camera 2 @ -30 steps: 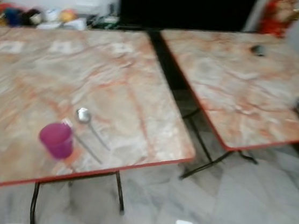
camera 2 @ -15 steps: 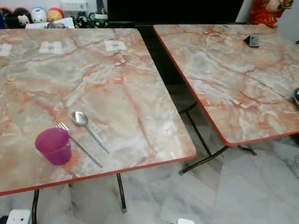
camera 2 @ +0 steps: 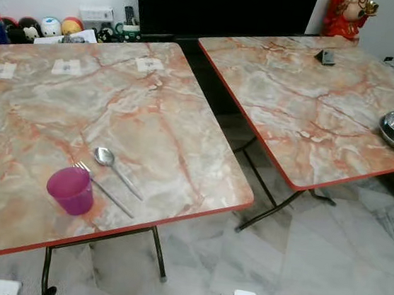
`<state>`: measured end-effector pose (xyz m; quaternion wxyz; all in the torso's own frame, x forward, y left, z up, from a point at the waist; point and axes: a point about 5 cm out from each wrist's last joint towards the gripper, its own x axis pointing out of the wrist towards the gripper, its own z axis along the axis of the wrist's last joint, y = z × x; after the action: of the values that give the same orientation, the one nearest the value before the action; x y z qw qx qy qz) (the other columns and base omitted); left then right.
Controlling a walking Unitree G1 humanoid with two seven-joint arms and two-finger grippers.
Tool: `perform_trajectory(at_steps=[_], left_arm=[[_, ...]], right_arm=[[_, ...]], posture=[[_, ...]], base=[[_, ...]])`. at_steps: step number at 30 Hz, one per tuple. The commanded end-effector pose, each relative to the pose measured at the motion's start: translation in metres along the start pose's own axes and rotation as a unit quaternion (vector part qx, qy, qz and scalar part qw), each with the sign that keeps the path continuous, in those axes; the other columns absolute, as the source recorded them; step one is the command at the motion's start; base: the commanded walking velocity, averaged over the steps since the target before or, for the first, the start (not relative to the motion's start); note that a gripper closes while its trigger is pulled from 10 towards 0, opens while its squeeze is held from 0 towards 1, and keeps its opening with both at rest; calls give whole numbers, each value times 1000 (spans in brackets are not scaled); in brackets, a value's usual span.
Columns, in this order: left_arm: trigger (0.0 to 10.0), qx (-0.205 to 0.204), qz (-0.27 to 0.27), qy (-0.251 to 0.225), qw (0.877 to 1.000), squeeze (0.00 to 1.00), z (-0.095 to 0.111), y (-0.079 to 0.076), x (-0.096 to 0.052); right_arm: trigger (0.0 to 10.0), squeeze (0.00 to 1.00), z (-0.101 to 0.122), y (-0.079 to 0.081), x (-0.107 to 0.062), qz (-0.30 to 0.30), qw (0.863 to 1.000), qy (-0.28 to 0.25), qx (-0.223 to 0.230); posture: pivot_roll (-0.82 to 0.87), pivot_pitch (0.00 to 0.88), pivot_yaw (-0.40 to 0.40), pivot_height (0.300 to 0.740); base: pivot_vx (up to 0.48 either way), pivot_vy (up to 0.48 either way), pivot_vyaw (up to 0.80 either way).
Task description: Setting the table
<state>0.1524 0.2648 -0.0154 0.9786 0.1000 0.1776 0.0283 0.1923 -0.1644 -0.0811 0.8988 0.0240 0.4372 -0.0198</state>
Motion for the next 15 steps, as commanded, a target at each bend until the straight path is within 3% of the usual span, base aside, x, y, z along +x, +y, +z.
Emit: perform_trajectory(at_steps=[1, 6, 9, 12, 15], left_arm=[[10000, 20, -13, -15, 1000, 0, 8, 3, -2], [10000, 38, -11, -56, 998, 0, 33, 15, -16], [10000, 39, -13, -58, 997, 0, 36, 16, -22], [10000, 54, -16, -55, 997, 0, 43, 19, -37], [10000, 65, -11, -63, 996, 0, 48, 22, -39]], right_arm=[[10000, 0, -3, -2, -1, -5, 1000, 4, 3], [10000, 0, -4, -4, -1, -18, 1000, 5, 14], [10000, 0, -4, -4, -1, -19, 1000, 5, 15], [10000, 0, -3, -5, -1, -22, 1000, 5, 15], [10000, 0, -3, -6, -1, -23, 1000, 4, 18]], posture=[[87, 38, 21, 740], [100, 30, 20, 740], [106, 31, 18, 740], [119, 41, 11, 740], [123, 42, 9, 740]], base=[[0, 0, 0], [0, 0, 0], [0, 0, 0], [0, 0, 0], [0, 0, 0]])
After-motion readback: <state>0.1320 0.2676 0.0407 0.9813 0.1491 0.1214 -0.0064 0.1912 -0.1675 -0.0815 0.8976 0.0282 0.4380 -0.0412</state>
